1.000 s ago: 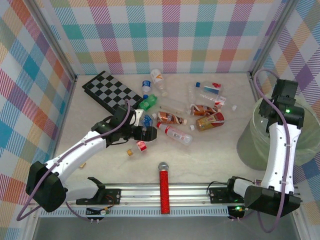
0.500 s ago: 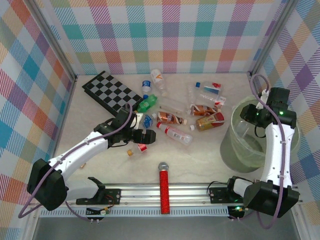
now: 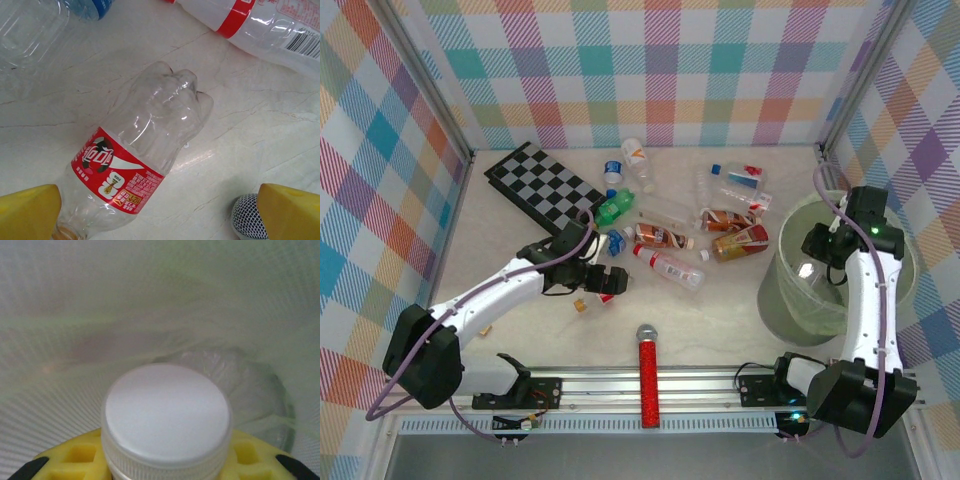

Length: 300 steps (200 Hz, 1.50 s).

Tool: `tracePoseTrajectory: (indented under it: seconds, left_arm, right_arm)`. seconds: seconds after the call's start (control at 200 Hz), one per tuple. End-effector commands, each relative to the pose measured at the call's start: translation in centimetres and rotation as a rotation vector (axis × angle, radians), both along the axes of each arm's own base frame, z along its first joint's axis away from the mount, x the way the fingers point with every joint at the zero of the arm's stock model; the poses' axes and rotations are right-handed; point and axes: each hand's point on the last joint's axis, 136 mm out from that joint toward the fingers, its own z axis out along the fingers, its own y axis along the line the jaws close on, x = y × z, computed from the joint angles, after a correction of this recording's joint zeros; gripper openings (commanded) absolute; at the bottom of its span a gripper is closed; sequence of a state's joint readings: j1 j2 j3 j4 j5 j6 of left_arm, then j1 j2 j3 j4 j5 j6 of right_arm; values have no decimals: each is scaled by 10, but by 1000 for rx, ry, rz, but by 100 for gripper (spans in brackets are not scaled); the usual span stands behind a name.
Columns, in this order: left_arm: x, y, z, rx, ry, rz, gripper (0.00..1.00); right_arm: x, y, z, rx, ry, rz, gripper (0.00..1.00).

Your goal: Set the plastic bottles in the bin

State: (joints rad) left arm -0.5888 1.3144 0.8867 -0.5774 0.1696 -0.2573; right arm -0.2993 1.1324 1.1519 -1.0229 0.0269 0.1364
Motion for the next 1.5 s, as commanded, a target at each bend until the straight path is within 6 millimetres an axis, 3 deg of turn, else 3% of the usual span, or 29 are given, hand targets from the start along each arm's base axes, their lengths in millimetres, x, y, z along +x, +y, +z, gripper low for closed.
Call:
tracePoseTrajectory:
  seconds: [0.0,0.08,0.155,0.275,0.34,0.42,0.7,0.84,0.97,1.185,1.335,1.495]
  left_arm:
    - [-6,4,-14,53,33,-26,100]
    - [-6,4,-19,57,39,-32,100]
    - [-8,3,-22,56,43,-43,100]
    - [-11,5,-31,66,58,-45,100]
    - [-12,6,-35,74,65,-44,100]
    - [-12,9,-37,89,65,-38,100]
    - [-17,19,-36,137,67,-50,100]
    - [-16,22,-46,147,75,-15,100]
    - [-18,19,-54,135,95,-12,100]
    - [-21,23,-61,150,98,-8,100]
    - [-22,13,-67,139,108,-28,100]
    - [-21,8,-76,135,133,-8,85]
  right_arm:
    - [-1,-4,-7,-7,-14,-47,9]
    - [-1,-4,-10,-4,-17,-53,19]
    - [-1,-3,-8,1,-17,-51,42]
    - [-2,-3,-3,-7,-14,-42,67]
    - [-6,-3,-2,-14,8,-35,88]
    - [-8,-4,7,-23,10,-33,99]
    - [-23,-2,79,-78,-123,-32,99]
    - [-20,21,127,-16,-256,55,99]
    - [-20,48,170,82,-399,135,99]
    - [-27,134,235,525,-621,450,99]
    - [-29,156,243,656,-631,548,99]
    - [-28,175,229,676,-567,600,99]
